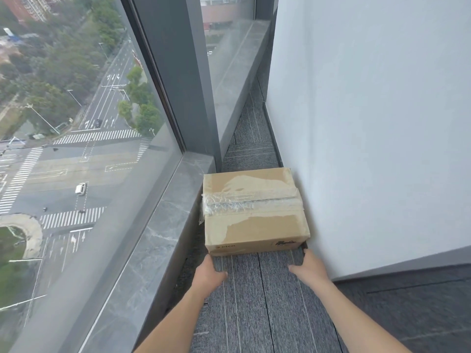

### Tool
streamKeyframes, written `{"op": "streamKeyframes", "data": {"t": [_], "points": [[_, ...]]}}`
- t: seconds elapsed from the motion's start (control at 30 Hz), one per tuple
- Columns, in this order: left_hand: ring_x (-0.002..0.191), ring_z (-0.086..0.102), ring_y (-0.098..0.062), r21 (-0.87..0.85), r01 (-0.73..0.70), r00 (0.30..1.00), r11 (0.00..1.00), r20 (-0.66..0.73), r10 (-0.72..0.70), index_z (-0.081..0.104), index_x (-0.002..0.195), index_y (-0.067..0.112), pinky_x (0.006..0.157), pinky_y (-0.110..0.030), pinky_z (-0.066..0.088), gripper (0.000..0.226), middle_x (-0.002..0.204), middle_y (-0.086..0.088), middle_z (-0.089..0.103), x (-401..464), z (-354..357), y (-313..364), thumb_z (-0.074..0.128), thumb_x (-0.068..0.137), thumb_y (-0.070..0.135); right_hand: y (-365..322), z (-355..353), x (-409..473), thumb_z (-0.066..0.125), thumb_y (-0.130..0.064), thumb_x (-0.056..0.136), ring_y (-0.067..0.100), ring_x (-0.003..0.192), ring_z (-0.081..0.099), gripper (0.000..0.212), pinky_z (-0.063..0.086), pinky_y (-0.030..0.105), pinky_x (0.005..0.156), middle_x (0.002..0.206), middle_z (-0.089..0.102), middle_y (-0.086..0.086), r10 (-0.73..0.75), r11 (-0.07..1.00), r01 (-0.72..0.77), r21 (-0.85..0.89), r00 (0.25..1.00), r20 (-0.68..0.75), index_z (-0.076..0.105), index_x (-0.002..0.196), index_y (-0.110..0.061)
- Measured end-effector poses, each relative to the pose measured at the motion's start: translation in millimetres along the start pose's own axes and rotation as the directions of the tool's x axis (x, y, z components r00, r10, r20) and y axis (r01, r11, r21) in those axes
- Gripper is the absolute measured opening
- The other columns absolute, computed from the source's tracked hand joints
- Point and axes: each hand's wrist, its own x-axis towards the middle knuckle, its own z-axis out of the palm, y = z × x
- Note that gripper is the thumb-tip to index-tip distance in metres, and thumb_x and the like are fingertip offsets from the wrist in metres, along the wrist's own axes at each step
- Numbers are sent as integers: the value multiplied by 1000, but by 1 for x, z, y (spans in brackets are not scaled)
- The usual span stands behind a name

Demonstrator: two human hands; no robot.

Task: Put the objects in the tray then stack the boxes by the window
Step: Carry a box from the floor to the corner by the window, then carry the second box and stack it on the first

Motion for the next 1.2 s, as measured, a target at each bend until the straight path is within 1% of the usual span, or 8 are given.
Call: {"op": "streamKeyframes", "data": {"t": [0.13,0.23,0.4,0.5,0.63,0.77,0.97,1.2], "points": [[98,62,-21,286,-112,993,952,68,97,40,136,11,83,-39,56,51,125,-10,60,-67,-34,24,59,91,25,-22,-39,-75,62,-27,96,30,126,54,65,46,35,97,142,51,15,14,995,-2,-103,994,113,32,148,-2],[111,59,-25,445,-193,979,875,154,137,44,133,13,89,-39,52,43,127,-7,58,-136,-76,57,54,93,24,-48,-83,-151,60,-26,96,22,114,62,67,51,34,94,141,54,11,-15,980,52,-191,983,185,30,153,-7],[107,60,-27,569,-253,961,783,238,138,49,125,13,88,-42,53,34,123,-7,59,-265,-156,133,51,91,18,-104,-179,-290,61,-25,95,23,123,59,71,49,36,101,142,54,9,-83,954,151,-258,963,257,26,156,-12],[103,60,-27,575,-311,946,757,267,186,52,115,12,86,-42,53,24,116,-7,60,-347,-196,195,49,92,17,-128,-242,-365,60,-28,95,21,127,55,64,46,32,102,147,50,6,-118,967,163,-196,967,225,35,152,-13],[108,60,-25,584,-401,914,706,311,261,54,119,12,88,-39,52,28,119,-7,61,-460,-234,276,53,92,19,-140,-323,-474,61,-33,93,18,110,62,55,50,29,87,132,59,3,-119,987,134,-87,979,163,47,144,-17],[112,58,-27,620,-515,857,592,369,359,55,123,13,91,-37,50,33,122,-9,61,-556,-249,340,57,91,22,-130,-394,-575,61,-32,94,20,130,52,58,45,33,102,147,51,4,-109,993,111,-42,993,54,45,147,-15],[115,61,-28,587,-703,702,402,479,528,56,129,19,92,-32,50,44,129,-7,63,-655,-226,399,60,86,29,-86,-469,-707,58,-35,97,22,138,44,55,40,31,104,151,46,5,-20,1000,17,-15,974,-228,45,147,-17],[119,58,-26,479,-876,422,51,713,559,49,138,20,96,-33,47,51,133,-7,58,-804,-140,425,59,90,34,32,-474,-891,57,-37,97,22,138,43,51,39,36,105,151,45,3,234,968,-151,199,828,-510,47,144,-21]]}}
